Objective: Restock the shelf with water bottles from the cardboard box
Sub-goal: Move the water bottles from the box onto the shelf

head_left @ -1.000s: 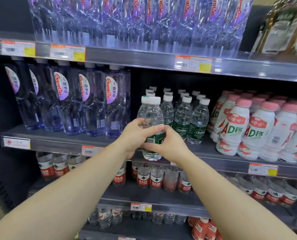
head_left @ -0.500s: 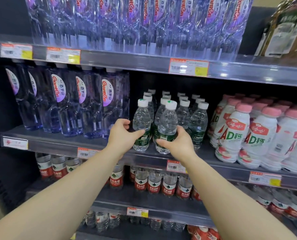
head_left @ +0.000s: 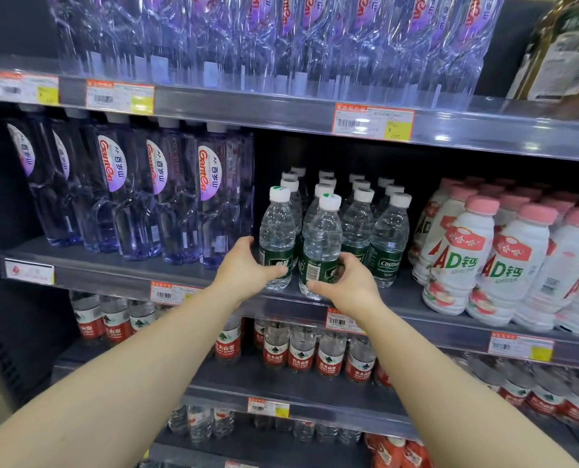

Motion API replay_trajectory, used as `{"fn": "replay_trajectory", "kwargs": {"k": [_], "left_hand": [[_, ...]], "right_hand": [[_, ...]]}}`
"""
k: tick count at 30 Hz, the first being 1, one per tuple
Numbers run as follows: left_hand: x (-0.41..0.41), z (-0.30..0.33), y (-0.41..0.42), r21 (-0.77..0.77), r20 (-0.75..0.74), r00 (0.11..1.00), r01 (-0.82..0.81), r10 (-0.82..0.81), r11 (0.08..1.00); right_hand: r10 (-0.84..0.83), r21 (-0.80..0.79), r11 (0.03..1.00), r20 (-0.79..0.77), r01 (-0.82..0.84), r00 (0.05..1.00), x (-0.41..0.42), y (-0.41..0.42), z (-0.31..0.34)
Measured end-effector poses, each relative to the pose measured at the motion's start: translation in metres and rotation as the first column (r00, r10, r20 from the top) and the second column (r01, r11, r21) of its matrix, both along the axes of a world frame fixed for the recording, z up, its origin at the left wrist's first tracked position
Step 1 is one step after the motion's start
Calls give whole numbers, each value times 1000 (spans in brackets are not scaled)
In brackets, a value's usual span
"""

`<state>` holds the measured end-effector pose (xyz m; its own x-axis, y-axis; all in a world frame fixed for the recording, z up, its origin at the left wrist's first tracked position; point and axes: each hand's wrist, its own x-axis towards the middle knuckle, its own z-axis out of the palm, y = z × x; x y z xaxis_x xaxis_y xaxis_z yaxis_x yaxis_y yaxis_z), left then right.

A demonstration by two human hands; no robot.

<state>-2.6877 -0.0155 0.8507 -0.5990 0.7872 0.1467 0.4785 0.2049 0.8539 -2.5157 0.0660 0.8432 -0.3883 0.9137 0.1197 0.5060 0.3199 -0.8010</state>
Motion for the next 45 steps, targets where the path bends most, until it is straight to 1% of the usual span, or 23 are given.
{"fn": "replay_trajectory", "kwargs": {"k": [3,6,11,18,27,41,45], "left_hand": [[4,-6,5,-60,-56,997,42,-46,997],[4,-10,5,-80,-110,994,4,-13,997],[2,-10,2,-82,-119,993,-6,-4,997],[-1,-12,2,-94,-156,988,-1,-13,996],[0,-13,1,-85,-156,988,0,-14,996],[9,-9,2,-122,-148,989,-35,16,992],[12,-10,-4,-112,-132,990,-54,40,992]], "right_hand": [[-46,32,998,16,45,999,-7,-5,-2],[-74,51,996,47,71,996,-13,-8,-6],[-25,37,999,48,24,999,-9,-7,-6],[-85,60,995,68,81,994,-15,-10,-7],[-103,86,992,157,90,982,-24,1,-12],[-47,46,998,230,37,972,-23,12,-10],[-34,37,999,256,25,966,-23,12,-10]]}}
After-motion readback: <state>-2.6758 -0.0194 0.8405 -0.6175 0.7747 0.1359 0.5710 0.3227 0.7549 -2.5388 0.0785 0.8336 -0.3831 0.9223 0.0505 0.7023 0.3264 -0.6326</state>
